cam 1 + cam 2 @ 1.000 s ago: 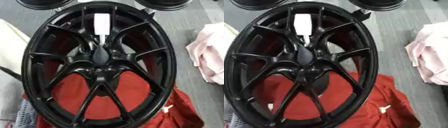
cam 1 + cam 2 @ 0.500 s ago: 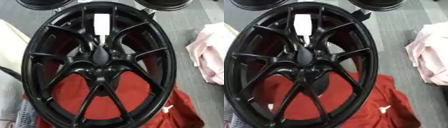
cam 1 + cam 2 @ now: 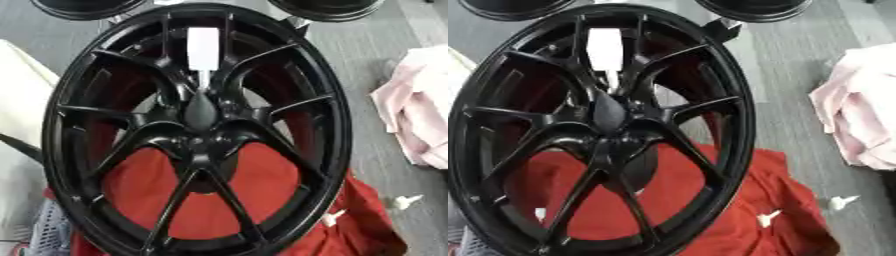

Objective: Pull the pin out of the wheel hub.

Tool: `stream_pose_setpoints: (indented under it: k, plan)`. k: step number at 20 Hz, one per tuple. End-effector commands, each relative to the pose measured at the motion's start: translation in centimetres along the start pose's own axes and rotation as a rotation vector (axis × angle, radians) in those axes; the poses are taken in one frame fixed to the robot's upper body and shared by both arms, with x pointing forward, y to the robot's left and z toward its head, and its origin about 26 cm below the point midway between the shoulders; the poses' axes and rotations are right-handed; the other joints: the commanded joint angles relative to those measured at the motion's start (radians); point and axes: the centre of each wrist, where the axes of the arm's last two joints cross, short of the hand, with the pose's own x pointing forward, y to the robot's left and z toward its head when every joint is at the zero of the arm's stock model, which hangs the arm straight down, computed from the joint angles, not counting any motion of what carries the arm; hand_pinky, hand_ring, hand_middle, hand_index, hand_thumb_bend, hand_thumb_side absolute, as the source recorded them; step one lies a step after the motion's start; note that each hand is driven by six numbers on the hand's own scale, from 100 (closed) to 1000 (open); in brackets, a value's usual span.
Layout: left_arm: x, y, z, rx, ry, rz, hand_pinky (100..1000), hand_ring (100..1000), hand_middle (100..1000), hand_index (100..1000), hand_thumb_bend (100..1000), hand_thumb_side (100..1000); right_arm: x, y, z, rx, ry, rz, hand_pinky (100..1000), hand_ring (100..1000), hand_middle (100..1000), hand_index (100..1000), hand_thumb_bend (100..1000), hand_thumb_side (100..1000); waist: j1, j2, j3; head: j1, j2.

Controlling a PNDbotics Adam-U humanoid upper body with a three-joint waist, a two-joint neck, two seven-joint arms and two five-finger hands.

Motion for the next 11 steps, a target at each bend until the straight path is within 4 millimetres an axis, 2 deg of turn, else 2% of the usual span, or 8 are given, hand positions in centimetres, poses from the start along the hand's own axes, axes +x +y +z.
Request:
stream_pose_setpoints:
  k: [1, 8, 11]
  plan:
    - [0.7, 0.2, -0.2, 0.000, -0.029, -0.008, 845, 702, 625, 843, 100, 804, 2.5, -1.0, 0.4, -0.075, -0.107, -0.083, 838, 814, 698, 732, 100, 471, -0.004, -0.029, -0.002, 0.000, -0.014]
    - [0.7, 0.0, -0.3, -0.007, -0.031, 0.000, 846, 701, 625, 843, 100, 803, 7.0, 0.1, 4.1, -0.058, -0.361, -0.347, 832, 761, 626, 672, 100, 540, -0.004, -0.029, 0.005, -0.005, -0.016]
    - [0.7, 0.0, -0.3, -0.010, -0.031, 0.004, 846, 701, 625, 843, 100, 803, 8.0, 0.6, 4.7, -0.008, -0.436, -0.451, 829, 748, 611, 656, 100, 560, -0.004, -0.029, 0.010, -0.008, -0.014]
